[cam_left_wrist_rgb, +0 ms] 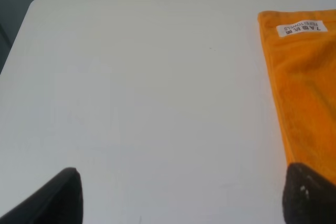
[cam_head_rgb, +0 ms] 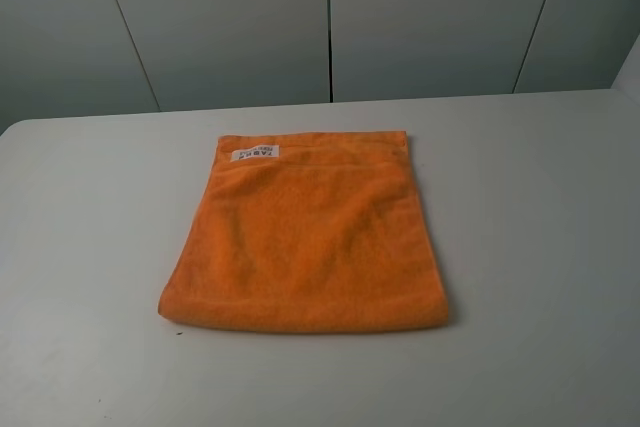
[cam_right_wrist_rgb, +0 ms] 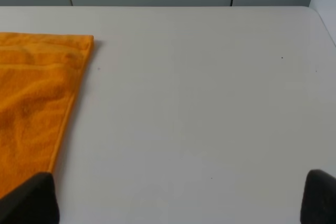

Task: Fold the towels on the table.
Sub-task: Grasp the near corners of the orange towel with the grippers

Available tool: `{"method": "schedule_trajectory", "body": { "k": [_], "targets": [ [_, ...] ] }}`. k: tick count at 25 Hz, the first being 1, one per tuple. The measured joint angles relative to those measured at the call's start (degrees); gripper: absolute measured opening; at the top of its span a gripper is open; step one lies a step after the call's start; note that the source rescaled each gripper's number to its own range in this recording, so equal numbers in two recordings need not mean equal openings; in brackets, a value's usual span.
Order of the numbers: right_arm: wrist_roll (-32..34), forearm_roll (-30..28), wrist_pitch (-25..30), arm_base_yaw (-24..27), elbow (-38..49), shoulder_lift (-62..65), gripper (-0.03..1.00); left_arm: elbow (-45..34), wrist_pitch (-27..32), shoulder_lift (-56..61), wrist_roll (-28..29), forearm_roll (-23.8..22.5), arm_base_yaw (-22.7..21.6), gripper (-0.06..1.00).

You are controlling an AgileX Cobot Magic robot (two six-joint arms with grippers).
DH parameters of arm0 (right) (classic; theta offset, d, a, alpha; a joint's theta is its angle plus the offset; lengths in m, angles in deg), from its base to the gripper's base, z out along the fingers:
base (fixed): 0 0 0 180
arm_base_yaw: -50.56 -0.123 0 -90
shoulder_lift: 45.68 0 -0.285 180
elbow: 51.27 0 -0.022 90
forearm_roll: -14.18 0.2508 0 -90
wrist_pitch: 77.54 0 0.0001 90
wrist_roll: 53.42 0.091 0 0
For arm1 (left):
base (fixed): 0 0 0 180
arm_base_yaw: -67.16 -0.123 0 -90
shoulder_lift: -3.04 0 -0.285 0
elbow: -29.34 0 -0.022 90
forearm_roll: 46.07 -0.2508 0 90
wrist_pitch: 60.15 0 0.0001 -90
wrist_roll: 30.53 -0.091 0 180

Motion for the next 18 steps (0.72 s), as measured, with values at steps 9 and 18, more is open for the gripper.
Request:
{"method": "schedule_trajectory", "body": {
  "k": [9, 18],
  "targets": [
    [0.0, 0.0, 0.0, 0.0, 0.0, 0.0, 1.00, 0.0, 0.0, 0.0, 0.0, 0.0, 0.0, 0.98],
    [0.0, 0.0, 0.0, 0.0, 0.0, 0.0, 1.00, 0.0, 0.0, 0.0, 0.0, 0.0, 0.0, 0.98]
  ]
}}
